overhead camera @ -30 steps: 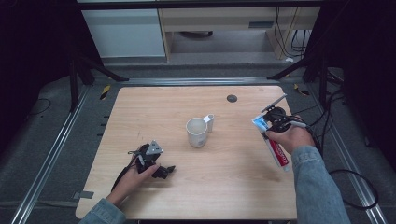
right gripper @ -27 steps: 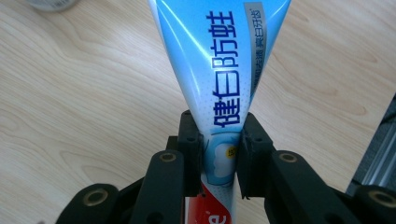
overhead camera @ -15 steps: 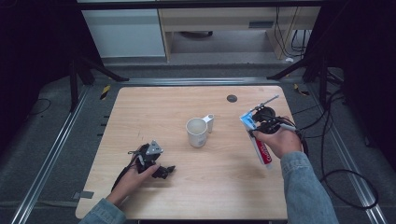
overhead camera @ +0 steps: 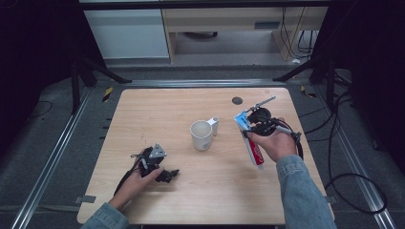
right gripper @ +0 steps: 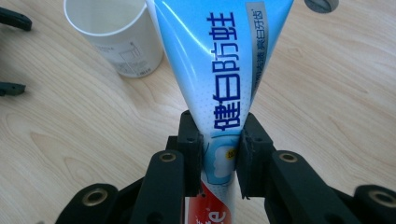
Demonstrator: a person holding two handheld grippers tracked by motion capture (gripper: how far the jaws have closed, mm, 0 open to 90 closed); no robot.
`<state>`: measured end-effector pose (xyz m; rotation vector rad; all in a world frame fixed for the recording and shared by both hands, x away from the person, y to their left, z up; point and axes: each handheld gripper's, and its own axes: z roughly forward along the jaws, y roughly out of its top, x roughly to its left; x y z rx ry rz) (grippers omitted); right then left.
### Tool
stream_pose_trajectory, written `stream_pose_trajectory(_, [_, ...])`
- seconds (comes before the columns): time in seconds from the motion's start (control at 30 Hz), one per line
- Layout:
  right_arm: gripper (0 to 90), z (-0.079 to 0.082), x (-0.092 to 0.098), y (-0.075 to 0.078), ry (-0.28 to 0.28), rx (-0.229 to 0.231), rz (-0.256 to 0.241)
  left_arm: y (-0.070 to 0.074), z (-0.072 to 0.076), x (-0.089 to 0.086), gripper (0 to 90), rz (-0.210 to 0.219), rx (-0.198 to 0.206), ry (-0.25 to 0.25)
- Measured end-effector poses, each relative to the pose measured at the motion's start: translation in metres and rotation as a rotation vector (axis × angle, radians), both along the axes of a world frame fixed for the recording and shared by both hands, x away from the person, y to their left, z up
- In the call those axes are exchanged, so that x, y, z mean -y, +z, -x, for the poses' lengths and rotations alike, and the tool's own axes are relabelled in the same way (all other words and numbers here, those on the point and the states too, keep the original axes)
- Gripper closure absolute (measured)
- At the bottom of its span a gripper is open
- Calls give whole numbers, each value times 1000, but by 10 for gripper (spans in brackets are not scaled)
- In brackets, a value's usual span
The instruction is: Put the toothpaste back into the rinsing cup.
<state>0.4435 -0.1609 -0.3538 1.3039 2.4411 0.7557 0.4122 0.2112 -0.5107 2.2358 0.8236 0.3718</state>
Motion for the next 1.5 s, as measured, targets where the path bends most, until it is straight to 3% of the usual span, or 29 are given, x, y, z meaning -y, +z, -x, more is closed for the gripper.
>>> stream_pose_trajectory(0.87, [740,-2,-34,10,13,57,-78,0,0,0,0,0,-2,-1])
stream_pose_trajectory(1.33, [737,3,-48,17,46,79,-137,0,0,0,0,0,-2,-1])
stream_pose_trajectory(1.5, [736,4,-55,21,69,97,-136,0,0,0,0,0,-2,-1])
